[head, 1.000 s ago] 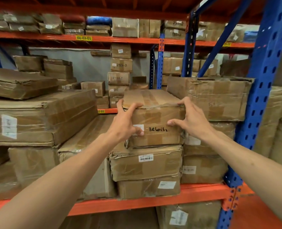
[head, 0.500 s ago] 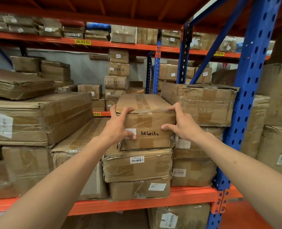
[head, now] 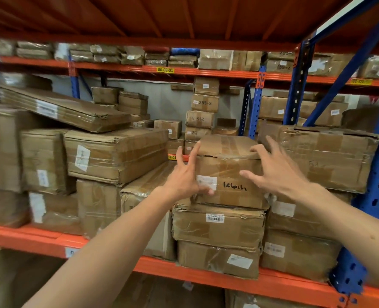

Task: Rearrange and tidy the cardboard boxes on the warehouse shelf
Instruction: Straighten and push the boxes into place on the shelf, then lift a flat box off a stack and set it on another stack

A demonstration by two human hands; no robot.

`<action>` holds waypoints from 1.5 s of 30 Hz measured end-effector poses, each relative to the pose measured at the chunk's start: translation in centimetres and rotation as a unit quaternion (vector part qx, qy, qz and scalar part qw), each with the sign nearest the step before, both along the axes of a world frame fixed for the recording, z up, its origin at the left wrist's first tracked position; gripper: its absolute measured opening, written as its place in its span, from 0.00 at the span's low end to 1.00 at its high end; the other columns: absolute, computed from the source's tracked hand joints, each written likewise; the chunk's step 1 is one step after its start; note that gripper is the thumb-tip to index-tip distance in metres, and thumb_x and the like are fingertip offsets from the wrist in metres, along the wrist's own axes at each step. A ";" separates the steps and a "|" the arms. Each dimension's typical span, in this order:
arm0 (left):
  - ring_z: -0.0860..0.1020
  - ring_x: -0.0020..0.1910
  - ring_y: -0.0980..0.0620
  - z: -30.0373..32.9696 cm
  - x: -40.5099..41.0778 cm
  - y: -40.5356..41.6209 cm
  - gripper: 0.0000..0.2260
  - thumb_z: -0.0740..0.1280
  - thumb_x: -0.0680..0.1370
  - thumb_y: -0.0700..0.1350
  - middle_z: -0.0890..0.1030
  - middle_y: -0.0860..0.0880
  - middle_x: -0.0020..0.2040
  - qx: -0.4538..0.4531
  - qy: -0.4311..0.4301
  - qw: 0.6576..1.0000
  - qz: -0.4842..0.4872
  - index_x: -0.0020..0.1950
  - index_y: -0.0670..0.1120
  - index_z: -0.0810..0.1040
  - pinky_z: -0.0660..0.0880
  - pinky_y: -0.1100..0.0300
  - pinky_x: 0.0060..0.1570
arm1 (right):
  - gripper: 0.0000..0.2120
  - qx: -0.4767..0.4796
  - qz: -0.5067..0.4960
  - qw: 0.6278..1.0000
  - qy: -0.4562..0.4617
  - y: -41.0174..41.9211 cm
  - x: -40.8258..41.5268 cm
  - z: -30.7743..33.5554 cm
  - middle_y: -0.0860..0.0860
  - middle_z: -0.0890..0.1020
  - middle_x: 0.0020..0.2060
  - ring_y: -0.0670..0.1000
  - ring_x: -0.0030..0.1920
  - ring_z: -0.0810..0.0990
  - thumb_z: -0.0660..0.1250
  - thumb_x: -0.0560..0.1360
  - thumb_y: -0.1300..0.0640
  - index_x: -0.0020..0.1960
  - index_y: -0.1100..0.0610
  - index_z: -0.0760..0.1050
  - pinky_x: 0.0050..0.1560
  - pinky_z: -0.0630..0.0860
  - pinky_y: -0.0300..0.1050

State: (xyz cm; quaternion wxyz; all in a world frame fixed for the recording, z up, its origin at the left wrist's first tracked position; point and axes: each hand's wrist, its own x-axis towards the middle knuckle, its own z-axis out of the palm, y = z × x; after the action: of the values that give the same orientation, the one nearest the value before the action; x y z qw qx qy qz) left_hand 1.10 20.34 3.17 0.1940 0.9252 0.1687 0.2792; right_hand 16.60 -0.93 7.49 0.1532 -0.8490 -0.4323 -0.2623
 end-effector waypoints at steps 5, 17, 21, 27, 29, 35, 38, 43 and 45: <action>0.51 0.79 0.28 -1.1 -5.4 3.2 0.66 0.82 0.63 0.61 0.36 0.36 0.81 -0.010 -0.017 0.996 0.086 0.79 0.65 0.30 0.59 0.34 0.75 | 0.38 -0.030 0.075 0.996 -0.038 4.4 -3.5 2.2 0.62 0.54 0.81 0.62 0.80 0.54 0.62 0.71 0.25 0.75 0.42 0.61 0.77 0.54 0.60; 0.48 0.80 0.31 2.0 -20.6 18.8 0.63 0.81 0.65 0.59 0.44 0.34 0.81 -0.005 -0.089 0.969 0.231 0.81 0.58 0.34 0.56 0.34 0.76 | 0.36 -0.042 0.204 0.978 -0.025 23.7 -14.7 3.9 0.56 0.60 0.78 0.61 0.76 0.63 0.62 0.73 0.26 0.75 0.42 0.61 0.73 0.63 0.58; 0.50 0.80 0.31 4.7 -23.5 26.4 0.61 0.80 0.67 0.61 0.48 0.34 0.80 0.014 -0.100 0.969 0.225 0.81 0.58 0.35 0.57 0.35 0.76 | 0.35 -0.023 0.194 0.981 -0.008 30.3 -17.4 4.6 0.56 0.60 0.78 0.62 0.75 0.66 0.63 0.72 0.27 0.74 0.39 0.60 0.71 0.65 0.59; 0.56 0.77 0.30 8.8 -26.2 37.5 0.54 0.74 0.72 0.63 0.53 0.31 0.79 0.229 -0.050 0.929 0.287 0.81 0.59 0.36 0.57 0.35 0.74 | 0.38 -0.025 0.169 0.985 -0.008 40.3 -21.0 6.8 0.59 0.58 0.79 0.63 0.77 0.61 0.66 0.73 0.29 0.76 0.43 0.60 0.73 0.63 0.60; 0.53 0.78 0.30 10.3 -26.3 40.2 0.52 0.73 0.74 0.63 0.51 0.31 0.80 0.317 -0.005 0.896 0.312 0.82 0.56 0.37 0.55 0.35 0.76 | 0.40 -0.032 0.151 0.988 -0.010 43.4 -21.9 7.4 0.60 0.57 0.80 0.64 0.78 0.59 0.67 0.73 0.30 0.78 0.45 0.59 0.74 0.60 0.62; 0.46 0.80 0.30 13.5 -24.6 45.2 0.52 0.72 0.74 0.63 0.45 0.31 0.80 0.360 0.093 0.866 0.335 0.83 0.54 0.39 0.46 0.33 0.76 | 0.42 -0.064 0.094 0.993 -0.034 50.1 -23.2 8.2 0.60 0.67 0.74 0.63 0.72 0.67 0.69 0.72 0.31 0.78 0.50 0.60 0.67 0.68 0.61; 0.44 0.80 0.30 13.8 -24.4 46.8 0.52 0.73 0.71 0.66 0.44 0.31 0.80 0.369 0.107 0.864 0.324 0.83 0.54 0.44 0.42 0.32 0.75 | 0.32 -0.067 0.084 0.988 -0.115 50.6 -22.5 8.1 0.56 0.80 0.61 0.59 0.59 0.79 0.67 0.74 0.33 0.70 0.52 0.68 0.51 0.72 0.53; 0.48 0.81 0.34 14.0 -25.8 48.2 0.42 0.73 0.71 0.65 0.54 0.35 0.80 0.414 0.091 0.869 0.255 0.79 0.52 0.61 0.40 0.33 0.75 | 0.31 -0.083 0.115 0.986 -0.083 46.8 -18.6 8.7 0.50 0.82 0.59 0.55 0.54 0.81 0.66 0.73 0.29 0.67 0.47 0.68 0.49 0.73 0.52; 0.55 0.80 0.38 14.4 -27.1 48.3 0.38 0.72 0.71 0.65 0.62 0.39 0.78 0.455 0.067 0.867 0.190 0.76 0.51 0.66 0.42 0.35 0.78 | 0.31 -0.090 0.126 0.988 0.012 44.1 -16.3 9.1 0.47 0.80 0.62 0.52 0.57 0.79 0.70 0.71 0.30 0.68 0.42 0.67 0.56 0.75 0.54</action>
State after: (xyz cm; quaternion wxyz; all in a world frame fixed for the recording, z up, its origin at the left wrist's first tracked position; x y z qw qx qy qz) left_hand -25.98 68.63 17.61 -0.3170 0.8773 0.2081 0.2943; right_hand 0.33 43.13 16.62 0.1129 -0.8012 -0.5559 -0.1906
